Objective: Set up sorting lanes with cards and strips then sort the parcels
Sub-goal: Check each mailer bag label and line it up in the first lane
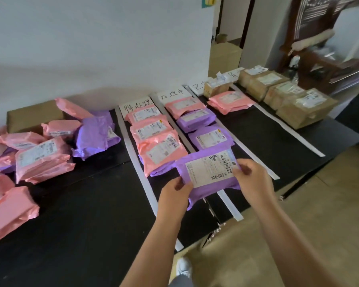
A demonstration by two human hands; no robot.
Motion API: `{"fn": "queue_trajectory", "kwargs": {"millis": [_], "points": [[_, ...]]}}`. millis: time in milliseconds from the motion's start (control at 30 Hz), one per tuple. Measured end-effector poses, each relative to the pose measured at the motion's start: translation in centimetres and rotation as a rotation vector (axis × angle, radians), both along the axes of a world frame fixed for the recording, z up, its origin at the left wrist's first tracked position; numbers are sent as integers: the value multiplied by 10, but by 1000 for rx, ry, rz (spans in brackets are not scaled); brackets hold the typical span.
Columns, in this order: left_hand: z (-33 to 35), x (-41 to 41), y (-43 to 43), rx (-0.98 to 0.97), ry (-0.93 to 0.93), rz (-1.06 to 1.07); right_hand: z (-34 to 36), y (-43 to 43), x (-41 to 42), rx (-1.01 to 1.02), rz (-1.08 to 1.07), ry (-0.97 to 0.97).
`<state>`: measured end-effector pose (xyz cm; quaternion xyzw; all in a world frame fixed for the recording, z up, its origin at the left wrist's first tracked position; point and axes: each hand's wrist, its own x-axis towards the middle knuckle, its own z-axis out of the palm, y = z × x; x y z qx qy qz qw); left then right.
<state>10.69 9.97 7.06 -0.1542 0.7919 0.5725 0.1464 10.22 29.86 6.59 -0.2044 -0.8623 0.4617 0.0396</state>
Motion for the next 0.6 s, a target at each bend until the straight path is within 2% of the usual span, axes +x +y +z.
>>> {"fn": "queue_trajectory", "kwargs": {"millis": [333,600], "points": [[-31,-97,38,-23,-92,-126,-38,32,-91,63,-84,-117],[-49,-163,78,-23,-160,-82,-69,76,-179,38,3,-197]]}}
